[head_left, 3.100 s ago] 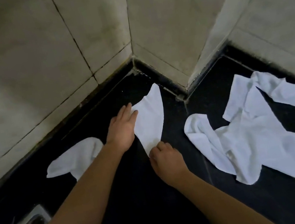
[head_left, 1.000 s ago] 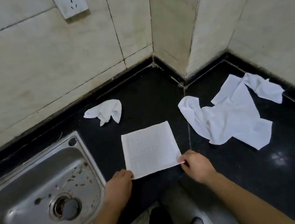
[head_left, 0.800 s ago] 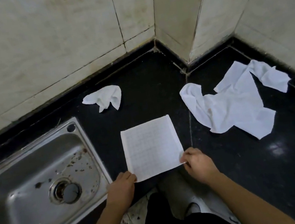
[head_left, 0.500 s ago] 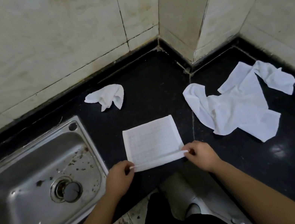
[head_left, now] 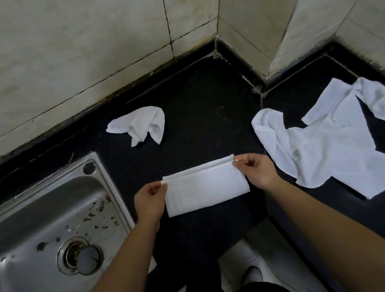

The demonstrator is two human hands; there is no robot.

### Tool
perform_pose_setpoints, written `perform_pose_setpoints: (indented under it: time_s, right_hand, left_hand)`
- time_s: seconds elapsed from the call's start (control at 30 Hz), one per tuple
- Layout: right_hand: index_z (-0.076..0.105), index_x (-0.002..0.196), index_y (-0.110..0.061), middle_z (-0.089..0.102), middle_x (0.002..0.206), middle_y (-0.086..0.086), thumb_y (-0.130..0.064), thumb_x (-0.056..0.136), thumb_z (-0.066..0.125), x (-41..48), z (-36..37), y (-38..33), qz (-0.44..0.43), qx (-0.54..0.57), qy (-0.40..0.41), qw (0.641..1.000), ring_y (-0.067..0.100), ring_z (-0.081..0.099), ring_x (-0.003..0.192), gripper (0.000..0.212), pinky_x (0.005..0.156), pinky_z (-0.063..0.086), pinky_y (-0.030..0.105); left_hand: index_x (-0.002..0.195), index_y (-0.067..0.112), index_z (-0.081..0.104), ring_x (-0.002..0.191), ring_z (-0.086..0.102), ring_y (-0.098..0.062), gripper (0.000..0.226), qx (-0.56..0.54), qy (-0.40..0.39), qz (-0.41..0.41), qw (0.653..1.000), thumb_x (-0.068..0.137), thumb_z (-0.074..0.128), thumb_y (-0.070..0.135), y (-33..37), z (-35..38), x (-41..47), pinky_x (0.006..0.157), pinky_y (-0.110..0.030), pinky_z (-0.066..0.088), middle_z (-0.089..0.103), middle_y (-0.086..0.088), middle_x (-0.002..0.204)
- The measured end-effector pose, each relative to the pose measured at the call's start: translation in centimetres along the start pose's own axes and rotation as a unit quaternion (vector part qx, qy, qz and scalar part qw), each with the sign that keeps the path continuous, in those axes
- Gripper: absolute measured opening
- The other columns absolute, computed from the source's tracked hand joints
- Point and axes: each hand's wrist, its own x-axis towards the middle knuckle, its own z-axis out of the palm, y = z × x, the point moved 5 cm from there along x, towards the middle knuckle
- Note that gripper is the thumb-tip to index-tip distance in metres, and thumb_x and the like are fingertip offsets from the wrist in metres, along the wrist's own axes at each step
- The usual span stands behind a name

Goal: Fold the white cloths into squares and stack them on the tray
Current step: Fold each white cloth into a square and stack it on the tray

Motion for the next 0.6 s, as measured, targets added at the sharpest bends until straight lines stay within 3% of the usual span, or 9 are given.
perform_pose_setpoints:
  time_s: [0.17, 0.43, 0.6]
  right_hand:
    - [0.074, 0.109, -0.024, 0.071, 0.094, -0.011, -0.029, 0.091, 0.07, 1.2, 1.0, -0.8, -0.002, -0.042, 0.019, 0.999, 0.007, 0.065, 0.095, 0.019, 0.095, 0.048, 0.023]
    - [0.074, 0.113, -0.028, 0.071, 0.105, -0.011, -0.034, 0.093, 0.066, 2.1, 1.6, -0.7, 0.009, -0.091, 0.044, 0.995, 0.01, 0.063, 0.102, 0.022, 0.098, 0.047, 0.028]
    - [0.068, 0.121, -0.031, 0.07, 0.109, -0.008, -0.037, 0.095, 0.062, 2.4, 1.8, -1.2, -0.01, -0.155, 0.052, 0.987, 0.013, 0.063, 0.104, 0.027, 0.086, 0.046, 0.028]
  left_hand:
    - [0.109, 0.013, 0.07, 0.094, 0.061, -0.012, 0.02, 0.031, 0.016, 0.002, 0.999, 0.09, 0.07, 0.018, -0.3, 0.3, 1.8, 0.084, -0.026, 0.047, 0.066, 0.003, 0.1]
    - [0.107, 0.019, 0.072, 0.097, 0.065, -0.016, 0.02, 0.106, 0.026, 0.01, 0.994, 0.089, 0.07, 0.026, -0.8, 0.7, 3.2, 0.083, -0.032, 0.052, 0.067, 0.008, 0.096]
    - [0.113, 0.016, 0.07, 0.093, 0.062, -0.015, 0.025, 0.153, 0.046, 0.045, 0.986, 0.092, 0.067, 0.03, -0.2, 1.1, 2.6, 0.08, -0.031, 0.049, 0.069, 0.002, 0.103]
